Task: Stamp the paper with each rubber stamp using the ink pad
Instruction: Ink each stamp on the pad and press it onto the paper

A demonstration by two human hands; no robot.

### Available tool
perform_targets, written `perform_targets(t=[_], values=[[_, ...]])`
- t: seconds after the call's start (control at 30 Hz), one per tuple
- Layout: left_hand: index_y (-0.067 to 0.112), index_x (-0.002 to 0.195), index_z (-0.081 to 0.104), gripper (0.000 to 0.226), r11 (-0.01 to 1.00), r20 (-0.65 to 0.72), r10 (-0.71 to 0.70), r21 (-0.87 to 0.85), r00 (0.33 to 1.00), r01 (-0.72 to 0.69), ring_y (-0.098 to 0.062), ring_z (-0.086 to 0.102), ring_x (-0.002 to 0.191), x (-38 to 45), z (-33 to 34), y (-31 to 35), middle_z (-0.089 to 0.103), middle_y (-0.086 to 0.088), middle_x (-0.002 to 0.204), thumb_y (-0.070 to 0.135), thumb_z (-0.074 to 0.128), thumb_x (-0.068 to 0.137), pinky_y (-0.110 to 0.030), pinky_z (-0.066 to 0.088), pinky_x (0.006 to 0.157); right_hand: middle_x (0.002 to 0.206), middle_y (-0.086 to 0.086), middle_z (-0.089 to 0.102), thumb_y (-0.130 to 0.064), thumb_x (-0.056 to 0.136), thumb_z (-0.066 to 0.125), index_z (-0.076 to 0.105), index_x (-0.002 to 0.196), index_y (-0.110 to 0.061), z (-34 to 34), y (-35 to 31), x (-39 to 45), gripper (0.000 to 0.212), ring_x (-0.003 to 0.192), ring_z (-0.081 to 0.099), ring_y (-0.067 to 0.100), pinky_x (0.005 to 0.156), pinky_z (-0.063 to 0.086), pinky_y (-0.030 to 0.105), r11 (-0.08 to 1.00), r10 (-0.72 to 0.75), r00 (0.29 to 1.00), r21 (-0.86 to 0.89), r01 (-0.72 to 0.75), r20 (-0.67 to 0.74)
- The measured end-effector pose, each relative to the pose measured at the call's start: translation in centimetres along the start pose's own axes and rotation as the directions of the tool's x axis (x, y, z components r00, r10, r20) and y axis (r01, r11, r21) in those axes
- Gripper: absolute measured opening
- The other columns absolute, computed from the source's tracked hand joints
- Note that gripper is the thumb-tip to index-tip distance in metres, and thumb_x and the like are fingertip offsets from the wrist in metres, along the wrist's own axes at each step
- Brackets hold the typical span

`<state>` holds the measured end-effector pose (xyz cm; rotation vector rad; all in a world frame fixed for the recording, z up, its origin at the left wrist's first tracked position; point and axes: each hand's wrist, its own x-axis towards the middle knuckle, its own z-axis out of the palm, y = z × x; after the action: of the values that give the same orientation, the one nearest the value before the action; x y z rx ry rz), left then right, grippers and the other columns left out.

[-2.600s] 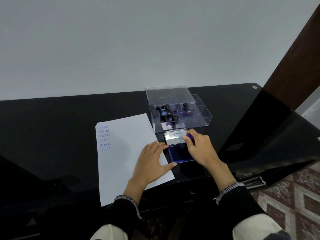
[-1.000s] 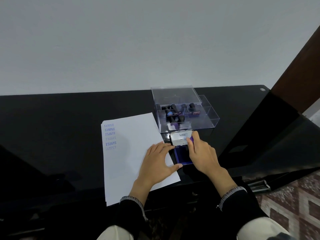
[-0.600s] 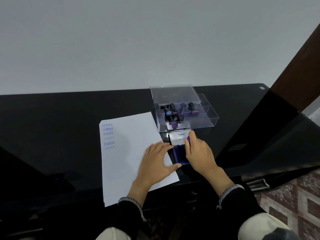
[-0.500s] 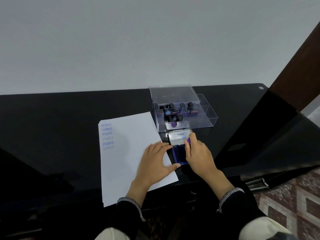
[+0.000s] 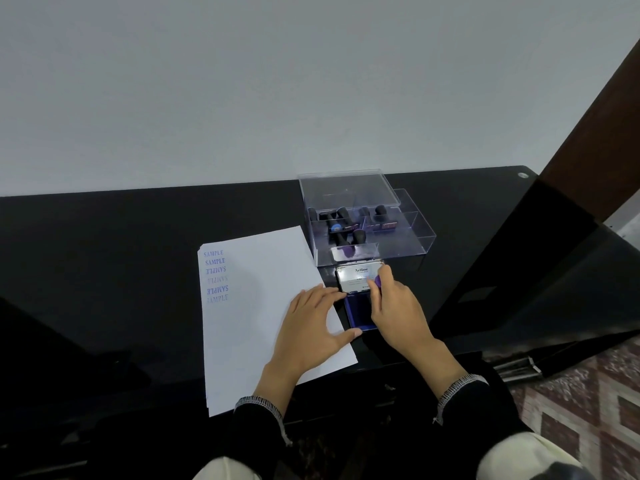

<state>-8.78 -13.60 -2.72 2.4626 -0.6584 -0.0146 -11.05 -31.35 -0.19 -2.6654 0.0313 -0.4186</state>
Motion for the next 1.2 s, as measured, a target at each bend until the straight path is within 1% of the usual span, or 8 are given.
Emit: perform_targets(t=[0.13,0.37,0.5,0.6,0.8,0.87,1.0,1.2], values=[[0.039,0.142,0.037,0.072,1.0,-0.001,0.006,0.008,1.0,-0.006,-0.003,0.02,0.142,-0.1,0.1,0.0,0.036,0.018,0.149,0.072,0.053,0.081,-0.021,0.0,0.113,0.073,0.001,0.057,-0.024,0.101,0.038,0.035,0.092,-0.019,-0.1,0.2,-0.4,0.011,0.059,0.055,0.017,0.049,0.047,0.035,0.994,0.041,0.999,0.099,-0.042,0.01],[0.039,0.142,0.037,0.071,1.0,0.006,0.001,0.009,1.0,-0.001,-0.003,0.02,0.141,0.0,0.1,-0.1,0.036,0.018,0.149,0.072,0.053,0.081,-0.021,-0.001,0.113,0.062,-0.002,0.051,-0.025,0.102,0.038,0.035,0.098,-0.017,-0.8,-0.2,0.9,0.01,0.048,0.049,0.012,0.042,0.029,0.022,0.998,0.054,0.995,0.03,-0.057,0.086],[0.039,0.142,0.037,0.072,1.0,0.013,-0.002,0.009,1.0,0.002,-0.004,0.02,0.142,0.0,0.0,0.0,0.035,0.017,0.15,0.072,0.054,0.081,-0.021,-0.001,0.113,0.067,-0.003,0.052,-0.026,0.102,0.038,0.034,0.097,-0.019,-0.5,-0.4,0.7,0.009,0.052,0.049,0.009,0.043,0.031,0.02,0.999,0.041,0.998,-0.011,-0.04,0.057],[0.039,0.142,0.038,0.071,1.0,-0.002,0.003,0.01,1.0,-0.003,-0.004,0.021,0.141,0.0,0.0,0.0,0.036,0.017,0.149,0.071,0.054,0.081,-0.02,0.0,0.112,0.071,0.0,0.055,-0.025,0.101,0.038,0.033,0.092,-0.019,-0.3,-0.1,-0.2,0.012,0.057,0.053,0.014,0.046,0.041,0.027,0.998,0.029,0.999,0.05,-0.03,0.027],[0.039,0.142,0.038,0.072,1.0,-0.007,0.009,0.012,1.0,-0.009,-0.003,0.021,0.141,0.0,0.1,0.0,0.037,0.018,0.148,0.073,0.053,0.08,-0.019,0.0,0.112,0.073,0.001,0.056,-0.024,0.102,0.037,0.033,0.092,-0.02,-0.4,0.0,-0.7,0.011,0.059,0.056,0.016,0.049,0.047,0.034,0.988,0.054,0.998,0.141,-0.06,0.04],[0.039,0.142,0.038,0.072,1.0,-0.005,0.011,0.013,1.0,-0.011,-0.003,0.021,0.141,0.0,0.0,-0.1,0.036,0.018,0.148,0.072,0.053,0.081,-0.02,0.0,0.112,0.071,0.001,0.056,-0.024,0.102,0.037,0.033,0.091,-0.02,-0.7,0.0,-0.4,0.012,0.057,0.056,0.016,0.047,0.046,0.033,0.986,0.051,0.997,0.153,-0.06,0.063],[0.038,0.142,0.038,0.071,1.0,-0.008,0.015,0.016,1.0,-0.015,-0.003,0.021,0.141,-0.1,0.0,0.0,0.036,0.018,0.148,0.072,0.053,0.081,-0.018,-0.002,0.111,0.061,0.001,0.052,-0.026,0.102,0.038,0.034,0.093,-0.017,-1.0,0.0,0.4,0.012,0.048,0.051,0.017,0.04,0.031,0.024,0.991,0.043,0.995,0.121,-0.054,0.091],[0.039,0.142,0.038,0.071,1.0,0.012,0.009,-0.002,1.0,-0.009,-0.004,0.021,0.141,0.1,0.0,-0.1,0.037,0.017,0.148,0.071,0.053,0.081,-0.022,0.003,0.114,0.066,-0.003,0.051,-0.026,0.102,0.037,0.034,0.097,-0.018,-0.7,-0.4,0.4,0.01,0.052,0.048,0.008,0.043,0.028,0.019,0.999,0.046,0.996,0.02,-0.048,0.071]])
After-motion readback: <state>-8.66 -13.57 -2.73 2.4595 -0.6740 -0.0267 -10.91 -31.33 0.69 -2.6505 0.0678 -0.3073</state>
